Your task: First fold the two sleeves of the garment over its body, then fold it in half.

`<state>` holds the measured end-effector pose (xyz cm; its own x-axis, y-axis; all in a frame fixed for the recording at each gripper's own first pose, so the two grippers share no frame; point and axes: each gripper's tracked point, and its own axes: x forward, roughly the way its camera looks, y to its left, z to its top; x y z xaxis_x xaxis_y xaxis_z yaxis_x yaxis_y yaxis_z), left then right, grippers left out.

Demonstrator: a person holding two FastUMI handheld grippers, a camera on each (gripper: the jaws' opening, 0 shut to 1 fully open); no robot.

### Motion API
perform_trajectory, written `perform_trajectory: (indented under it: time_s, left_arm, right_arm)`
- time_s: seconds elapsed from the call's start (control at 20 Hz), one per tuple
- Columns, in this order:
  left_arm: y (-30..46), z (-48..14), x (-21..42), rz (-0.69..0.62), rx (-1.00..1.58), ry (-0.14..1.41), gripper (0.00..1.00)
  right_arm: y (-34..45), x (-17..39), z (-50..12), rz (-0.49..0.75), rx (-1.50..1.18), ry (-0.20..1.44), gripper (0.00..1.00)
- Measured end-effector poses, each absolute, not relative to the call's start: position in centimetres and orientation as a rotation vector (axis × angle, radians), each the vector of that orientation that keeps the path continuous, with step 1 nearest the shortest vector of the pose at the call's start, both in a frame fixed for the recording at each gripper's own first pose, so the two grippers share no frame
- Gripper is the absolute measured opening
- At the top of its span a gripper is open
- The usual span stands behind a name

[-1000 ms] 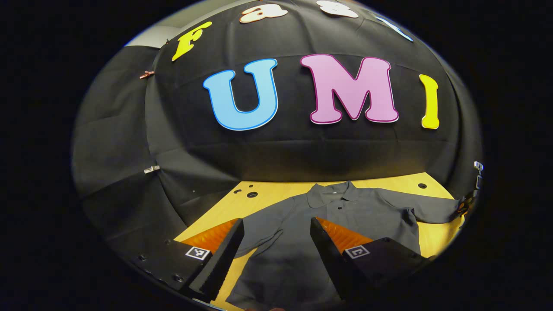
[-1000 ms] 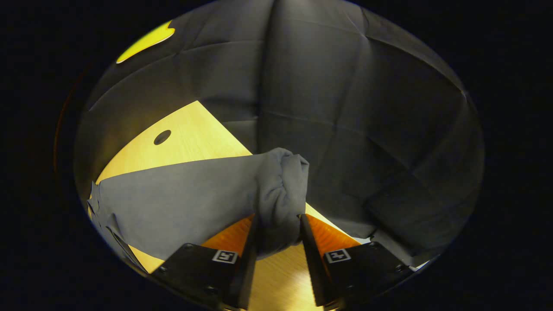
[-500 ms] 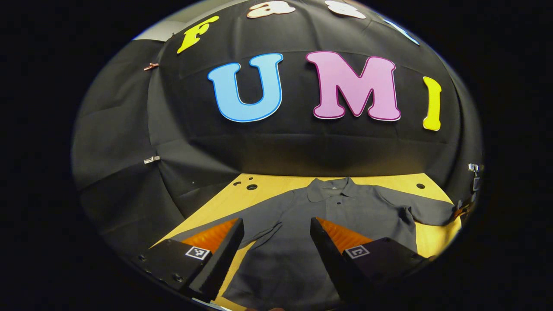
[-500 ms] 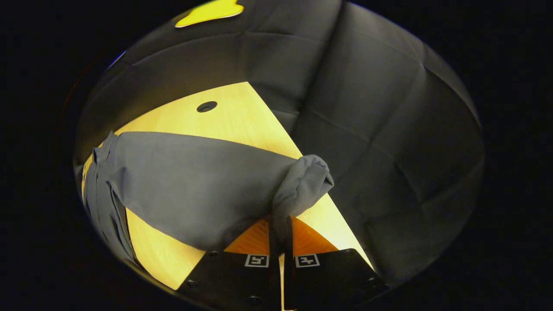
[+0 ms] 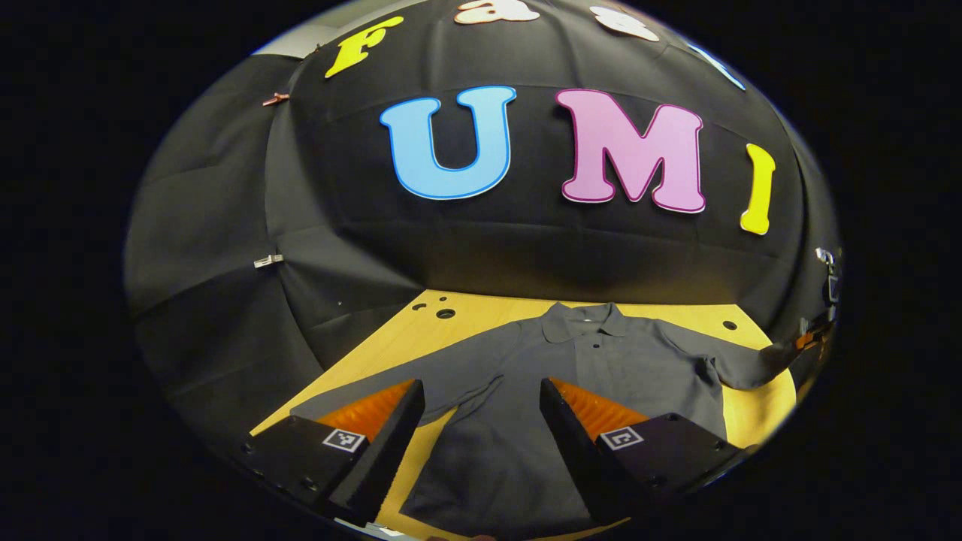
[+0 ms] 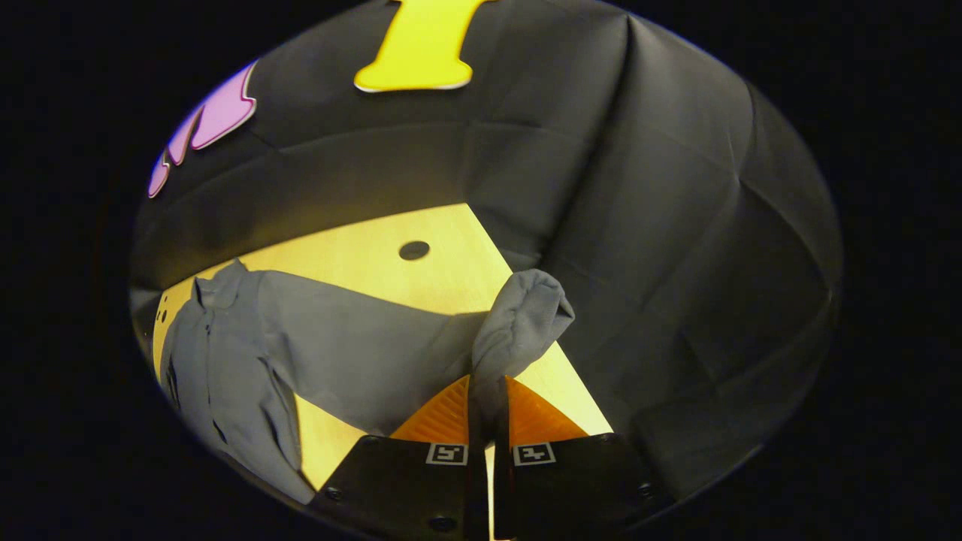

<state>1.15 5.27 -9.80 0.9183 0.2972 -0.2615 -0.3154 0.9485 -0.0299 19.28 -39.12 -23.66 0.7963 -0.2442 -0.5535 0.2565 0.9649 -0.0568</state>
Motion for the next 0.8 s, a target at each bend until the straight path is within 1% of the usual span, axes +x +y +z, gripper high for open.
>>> perform_trajectory:
  time_s: [0.15,0.3,0.5,0.8]
  left_arm:
    - [7.3,-10.0,1.1,0.322,-0.073,0.265,0.98]
    - [9.2,-10.5,0.8,0.331,-0.085,0.271,0.98]
    - [11.3,-11.2,-0.1,0.356,-0.102,0.285,0.98]
    - [13.9,-12.6,-1.6,0.392,-0.122,0.323,0.98]
  right_arm:
    - [-39.5,19.1,-24.0,-0.206,0.009,0.566,0.07]
    - [-38.1,19.2,-23.4,-0.129,-0.02,0.546,0.07]
    - [-36.8,18.7,-21.0,-0.034,-0.027,0.536,0.07]
    - [-35.2,17.6,-19.5,0.139,-0.015,0.546,0.07]
